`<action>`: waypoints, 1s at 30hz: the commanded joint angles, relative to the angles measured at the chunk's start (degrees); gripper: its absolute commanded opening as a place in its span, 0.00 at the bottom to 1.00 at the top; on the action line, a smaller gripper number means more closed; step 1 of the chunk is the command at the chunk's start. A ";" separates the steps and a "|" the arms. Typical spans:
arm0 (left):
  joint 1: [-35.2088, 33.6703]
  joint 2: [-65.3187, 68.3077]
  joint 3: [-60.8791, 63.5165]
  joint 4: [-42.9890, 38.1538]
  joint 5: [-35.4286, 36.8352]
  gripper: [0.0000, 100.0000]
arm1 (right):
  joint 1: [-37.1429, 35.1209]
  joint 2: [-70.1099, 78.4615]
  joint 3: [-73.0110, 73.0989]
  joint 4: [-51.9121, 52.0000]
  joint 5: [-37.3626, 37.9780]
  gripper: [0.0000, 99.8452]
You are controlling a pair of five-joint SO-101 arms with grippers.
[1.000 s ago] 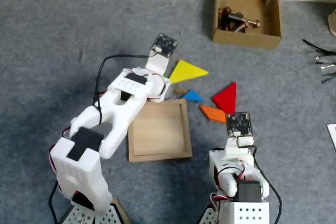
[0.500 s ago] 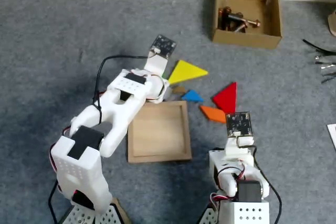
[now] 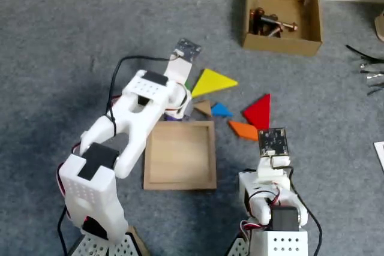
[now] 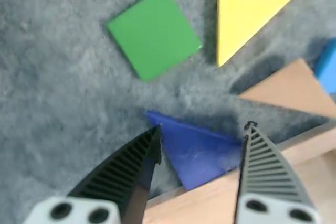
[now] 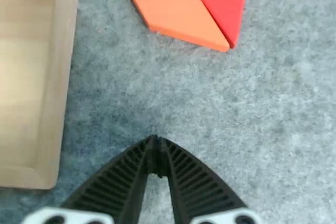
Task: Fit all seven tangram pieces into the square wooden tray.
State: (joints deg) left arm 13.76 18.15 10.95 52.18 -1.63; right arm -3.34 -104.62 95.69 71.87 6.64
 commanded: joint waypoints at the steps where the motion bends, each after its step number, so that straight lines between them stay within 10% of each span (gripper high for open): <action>1: -1.01 -0.48 -2.51 1.67 -0.09 0.24 | -0.40 -0.75 6.99 -0.40 -0.26 0.01; 22: -6.46 -1.10 -5.76 4.75 0.00 0.24 | -0.40 -0.75 6.99 -0.40 -0.26 0.01; 30: -5.85 -1.01 -14.20 17.14 0.09 0.24 | -0.40 -0.75 6.99 -0.40 -0.26 0.01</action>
State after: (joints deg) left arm 7.78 18.59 1.45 65.54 -1.71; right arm -3.34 -104.62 95.69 71.87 6.64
